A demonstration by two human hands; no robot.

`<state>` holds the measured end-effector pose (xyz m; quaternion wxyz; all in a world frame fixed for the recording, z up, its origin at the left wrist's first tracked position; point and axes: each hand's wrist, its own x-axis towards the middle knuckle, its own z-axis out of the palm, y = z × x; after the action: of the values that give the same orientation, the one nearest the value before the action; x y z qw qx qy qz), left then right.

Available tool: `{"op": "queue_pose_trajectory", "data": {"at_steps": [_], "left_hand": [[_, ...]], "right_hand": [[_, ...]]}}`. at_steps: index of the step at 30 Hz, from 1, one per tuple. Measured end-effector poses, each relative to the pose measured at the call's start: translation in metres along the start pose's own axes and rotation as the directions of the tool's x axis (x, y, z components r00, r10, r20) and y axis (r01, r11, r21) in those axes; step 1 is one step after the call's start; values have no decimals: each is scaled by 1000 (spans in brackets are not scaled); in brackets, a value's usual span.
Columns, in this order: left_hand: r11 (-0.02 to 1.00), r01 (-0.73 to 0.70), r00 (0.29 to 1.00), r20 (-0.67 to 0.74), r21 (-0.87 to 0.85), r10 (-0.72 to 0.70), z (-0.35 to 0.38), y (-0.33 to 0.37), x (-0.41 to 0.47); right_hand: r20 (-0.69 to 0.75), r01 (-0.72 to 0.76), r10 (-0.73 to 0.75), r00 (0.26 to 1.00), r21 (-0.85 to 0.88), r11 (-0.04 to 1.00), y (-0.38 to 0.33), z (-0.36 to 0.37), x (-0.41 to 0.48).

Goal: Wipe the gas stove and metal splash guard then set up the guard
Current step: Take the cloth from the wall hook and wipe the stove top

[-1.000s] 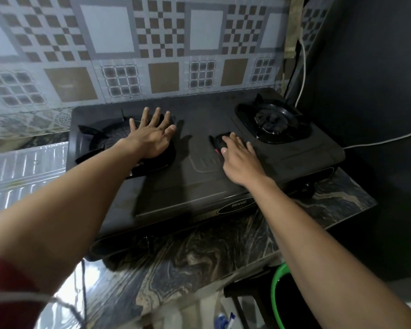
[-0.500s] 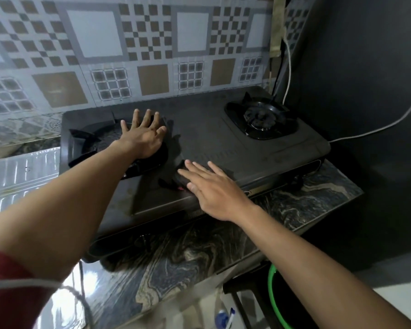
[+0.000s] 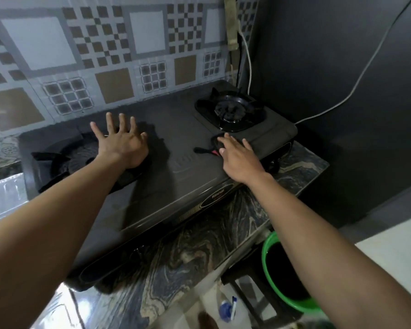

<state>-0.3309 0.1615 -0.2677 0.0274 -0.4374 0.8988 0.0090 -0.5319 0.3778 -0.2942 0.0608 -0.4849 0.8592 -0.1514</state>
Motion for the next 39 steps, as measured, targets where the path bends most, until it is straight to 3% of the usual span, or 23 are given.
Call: {"op": "queue_pose_trajectory", "data": {"at_steps": [3,7,17,30,34,39], "left_hand": [[992,-119,990,-83,-31,116,-4,34,1],[961,-250,967,-70,-120,243,1,86,4],[974,-213,975,44,-81,217,15,157,17],[982,-176,979,88,-75,182,-1,157,40],[979,-159,980,96,-129,172,-11,153,51],[990,-131,985,106,-52,136,-18,143,64]], "right_hand": [[-31,27,-26,999,36,999,0,2,0],[-15,70,-70,997,8,997,19,-2,6],[9,-49,49,999,1,999,106,-31,22],[-10,-224,225,974,4,974,182,-62,81],[-45,-283,290,956,117,952,189,-67,101],[-34,-235,238,971,68,970,199,-70,100]]}}
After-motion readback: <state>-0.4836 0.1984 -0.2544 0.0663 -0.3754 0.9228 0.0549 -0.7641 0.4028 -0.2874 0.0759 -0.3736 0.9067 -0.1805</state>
